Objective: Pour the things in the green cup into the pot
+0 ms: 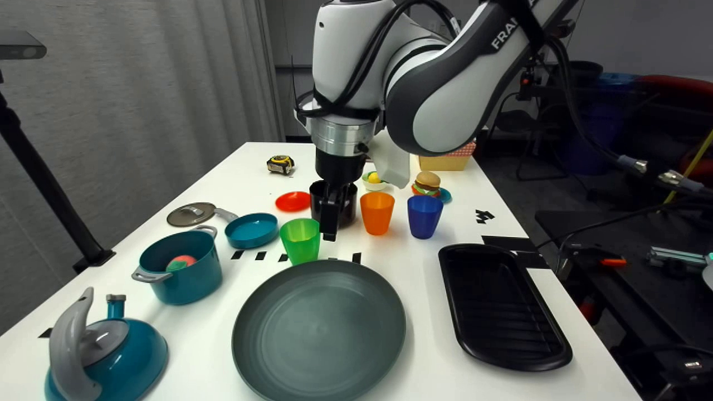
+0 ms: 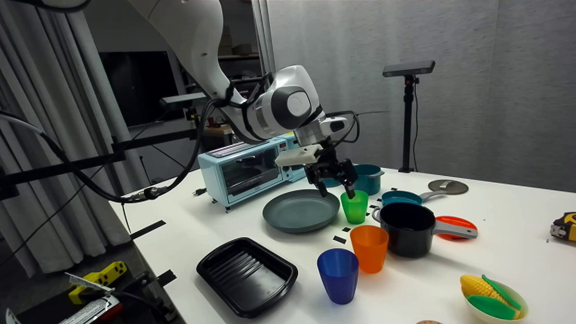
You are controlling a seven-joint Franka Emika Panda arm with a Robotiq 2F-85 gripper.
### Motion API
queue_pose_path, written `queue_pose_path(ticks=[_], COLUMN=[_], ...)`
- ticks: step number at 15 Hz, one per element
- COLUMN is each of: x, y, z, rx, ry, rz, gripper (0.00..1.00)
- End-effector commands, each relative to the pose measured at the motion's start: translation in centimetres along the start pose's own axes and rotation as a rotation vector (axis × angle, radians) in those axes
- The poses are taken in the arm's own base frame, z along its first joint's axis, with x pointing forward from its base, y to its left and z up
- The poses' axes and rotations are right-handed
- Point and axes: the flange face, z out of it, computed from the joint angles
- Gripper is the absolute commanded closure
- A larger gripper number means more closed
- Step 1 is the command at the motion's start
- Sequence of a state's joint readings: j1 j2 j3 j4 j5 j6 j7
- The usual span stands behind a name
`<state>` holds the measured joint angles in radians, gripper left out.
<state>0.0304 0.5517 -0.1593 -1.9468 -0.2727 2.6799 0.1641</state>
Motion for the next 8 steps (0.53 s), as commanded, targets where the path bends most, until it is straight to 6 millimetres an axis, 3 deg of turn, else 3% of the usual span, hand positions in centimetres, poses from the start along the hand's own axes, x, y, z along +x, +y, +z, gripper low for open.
queue_pose_path(ticks=[1,8], x=[0.11,0.08], y=[0.15,-0.45], z=[0.14,0.32], rx=[-0.047,-0.077], ry=[0.069,0.124], rz=[0.088,0.203], gripper=[0.0,0.0])
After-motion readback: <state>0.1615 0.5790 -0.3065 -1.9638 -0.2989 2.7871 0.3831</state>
